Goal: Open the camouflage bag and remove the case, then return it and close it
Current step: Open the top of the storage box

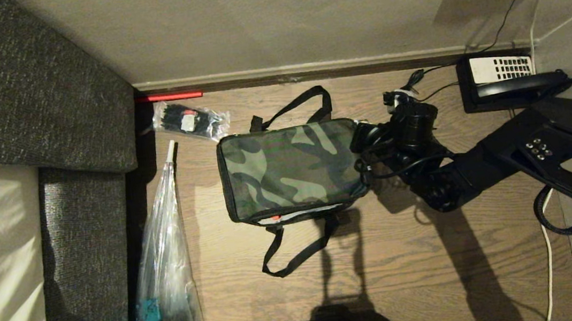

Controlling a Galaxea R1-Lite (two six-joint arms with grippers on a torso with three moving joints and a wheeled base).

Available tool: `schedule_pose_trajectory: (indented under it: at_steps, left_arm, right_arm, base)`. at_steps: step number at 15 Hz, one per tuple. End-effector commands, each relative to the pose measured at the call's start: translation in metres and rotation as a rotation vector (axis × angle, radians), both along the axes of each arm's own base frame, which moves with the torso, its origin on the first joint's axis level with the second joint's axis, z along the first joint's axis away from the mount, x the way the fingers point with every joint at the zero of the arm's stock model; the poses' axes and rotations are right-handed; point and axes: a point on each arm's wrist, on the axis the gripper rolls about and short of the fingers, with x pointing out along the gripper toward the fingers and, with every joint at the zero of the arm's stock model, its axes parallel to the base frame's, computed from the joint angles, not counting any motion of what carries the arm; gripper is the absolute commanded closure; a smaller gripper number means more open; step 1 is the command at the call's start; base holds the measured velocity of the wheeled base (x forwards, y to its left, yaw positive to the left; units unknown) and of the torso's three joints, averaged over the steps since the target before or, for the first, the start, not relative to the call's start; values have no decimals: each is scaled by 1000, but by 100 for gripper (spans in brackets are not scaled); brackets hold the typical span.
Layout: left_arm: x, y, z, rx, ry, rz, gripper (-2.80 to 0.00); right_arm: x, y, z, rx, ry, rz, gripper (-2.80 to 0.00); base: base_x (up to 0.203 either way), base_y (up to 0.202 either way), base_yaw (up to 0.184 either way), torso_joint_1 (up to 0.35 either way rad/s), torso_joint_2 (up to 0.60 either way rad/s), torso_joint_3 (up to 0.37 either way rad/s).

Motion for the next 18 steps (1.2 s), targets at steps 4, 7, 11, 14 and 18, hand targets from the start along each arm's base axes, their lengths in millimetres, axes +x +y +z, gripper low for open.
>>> schedule_pose_trajectory:
  at_steps: [4, 7, 11, 14, 18]
  left_arm:
    - [0, 0, 0, 0, 1, 1, 0]
    - [0, 0, 0, 0, 1, 1, 0]
    - [0, 0, 0, 0, 1, 1, 0]
    - [0, 0, 0, 0, 2, 1, 0]
    - [0, 0, 0, 0, 1, 1, 0]
  right_arm:
    - [0, 6, 1, -21, -15, 14, 0]
    - [1, 7, -2, -54, -17, 14, 0]
    - [4, 9, 6, -41, -47, 16, 0]
    - [7, 9, 9, -37, -55, 15, 0]
    - [5, 9, 7, -62, -45, 12, 0]
  base:
    - [0, 0, 0, 0, 0, 0]
    - [0, 0, 0, 0, 0, 0]
    - [0, 0, 0, 0, 0, 0]
    - [0, 0, 0, 0, 0, 0]
    - [0, 0, 0, 0, 0, 0]
